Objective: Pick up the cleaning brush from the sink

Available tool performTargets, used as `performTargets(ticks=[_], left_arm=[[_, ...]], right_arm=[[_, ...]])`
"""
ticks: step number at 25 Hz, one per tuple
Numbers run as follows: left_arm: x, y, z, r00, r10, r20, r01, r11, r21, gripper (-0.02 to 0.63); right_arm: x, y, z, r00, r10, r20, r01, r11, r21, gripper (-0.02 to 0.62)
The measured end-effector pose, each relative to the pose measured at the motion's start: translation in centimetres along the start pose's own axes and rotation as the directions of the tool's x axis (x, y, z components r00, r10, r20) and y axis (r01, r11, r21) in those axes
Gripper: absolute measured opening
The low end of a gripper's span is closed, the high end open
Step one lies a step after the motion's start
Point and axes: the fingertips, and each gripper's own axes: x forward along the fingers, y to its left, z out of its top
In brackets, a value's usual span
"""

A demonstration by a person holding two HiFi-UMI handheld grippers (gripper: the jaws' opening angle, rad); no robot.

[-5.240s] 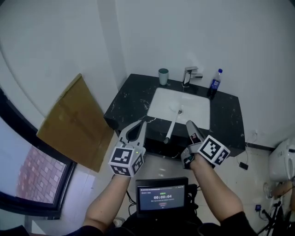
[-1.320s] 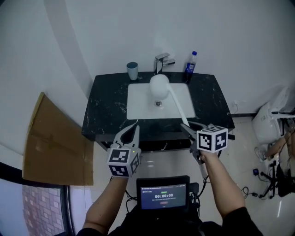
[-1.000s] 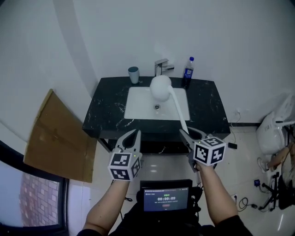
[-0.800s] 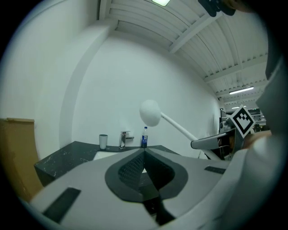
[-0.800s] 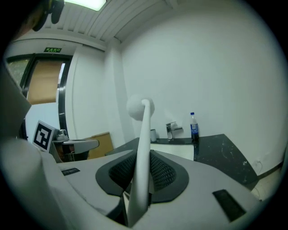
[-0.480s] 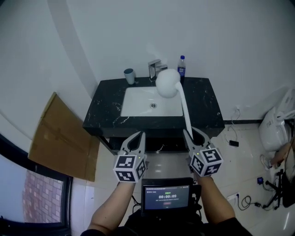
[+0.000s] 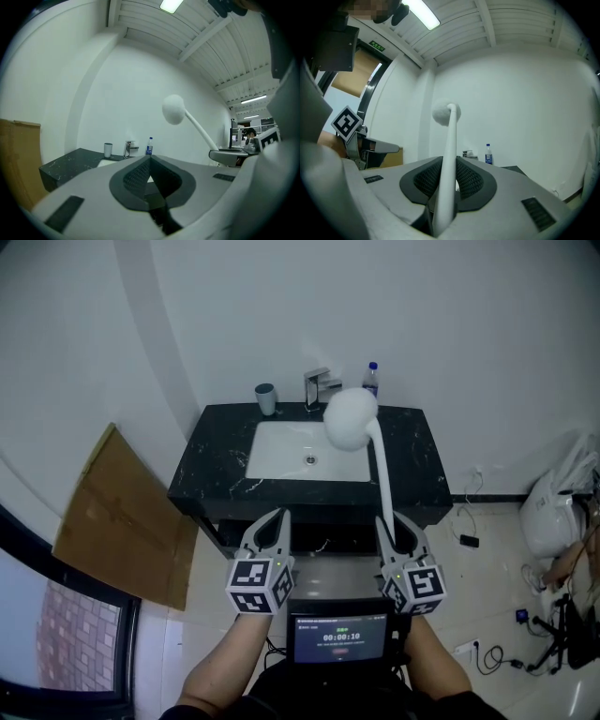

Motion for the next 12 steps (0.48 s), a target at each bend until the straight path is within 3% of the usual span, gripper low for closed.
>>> performTargets(ticks=[12], left_arm=[[-0.89,-0.01,-0.56,1.0,0.012,0.0,-0.012,1.0,0.017,0.009]], right_arm=[[-1.06,0.21,0.12,1.0,-0.003,0.01,0.002,1.0,0.019,0.058]])
